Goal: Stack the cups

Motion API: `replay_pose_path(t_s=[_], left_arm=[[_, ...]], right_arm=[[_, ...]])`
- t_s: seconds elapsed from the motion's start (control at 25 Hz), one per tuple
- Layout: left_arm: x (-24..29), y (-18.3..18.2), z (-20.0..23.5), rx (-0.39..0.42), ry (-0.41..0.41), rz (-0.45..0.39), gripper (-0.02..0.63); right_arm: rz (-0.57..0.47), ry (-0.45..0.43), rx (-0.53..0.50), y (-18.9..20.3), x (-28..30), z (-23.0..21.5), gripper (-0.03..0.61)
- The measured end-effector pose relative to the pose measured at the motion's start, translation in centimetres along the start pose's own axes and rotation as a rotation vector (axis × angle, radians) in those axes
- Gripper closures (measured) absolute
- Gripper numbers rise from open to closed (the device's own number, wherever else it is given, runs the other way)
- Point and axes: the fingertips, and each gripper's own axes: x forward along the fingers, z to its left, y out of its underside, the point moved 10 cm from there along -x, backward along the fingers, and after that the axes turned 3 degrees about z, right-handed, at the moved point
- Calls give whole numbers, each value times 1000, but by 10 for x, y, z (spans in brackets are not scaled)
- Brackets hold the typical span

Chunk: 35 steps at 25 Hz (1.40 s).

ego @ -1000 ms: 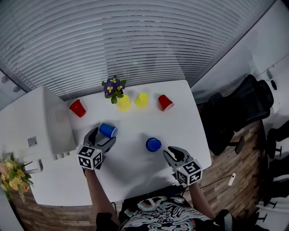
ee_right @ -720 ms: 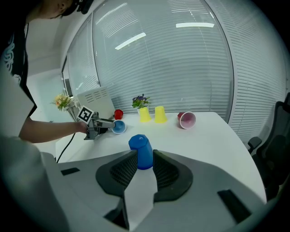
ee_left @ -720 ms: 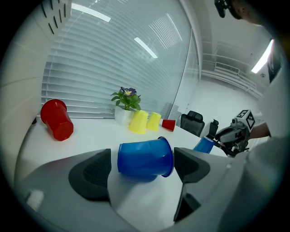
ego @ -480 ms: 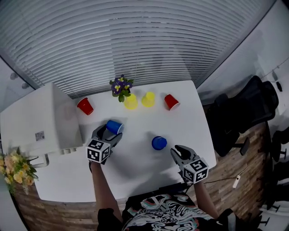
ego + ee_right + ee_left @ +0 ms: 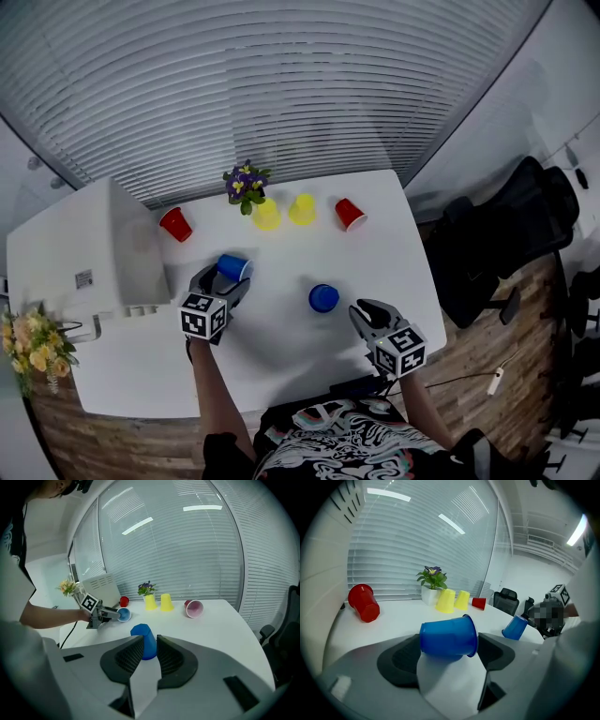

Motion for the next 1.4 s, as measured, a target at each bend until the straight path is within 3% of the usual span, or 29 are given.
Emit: replay_pose_path(t_s=[0.36, 1.0, 1.4], left_arm=[[-11, -12, -27, 86, -81, -25, 240], [-6, -22, -93, 397, -66, 91, 239], [-7, -27, -120, 608, -163, 116, 239]], right_arm=[[-9, 13, 15, 6, -8, -16, 503], [-10, 5, 26, 19, -14, -16, 512], [-48, -12, 106, 27, -21, -15, 509]])
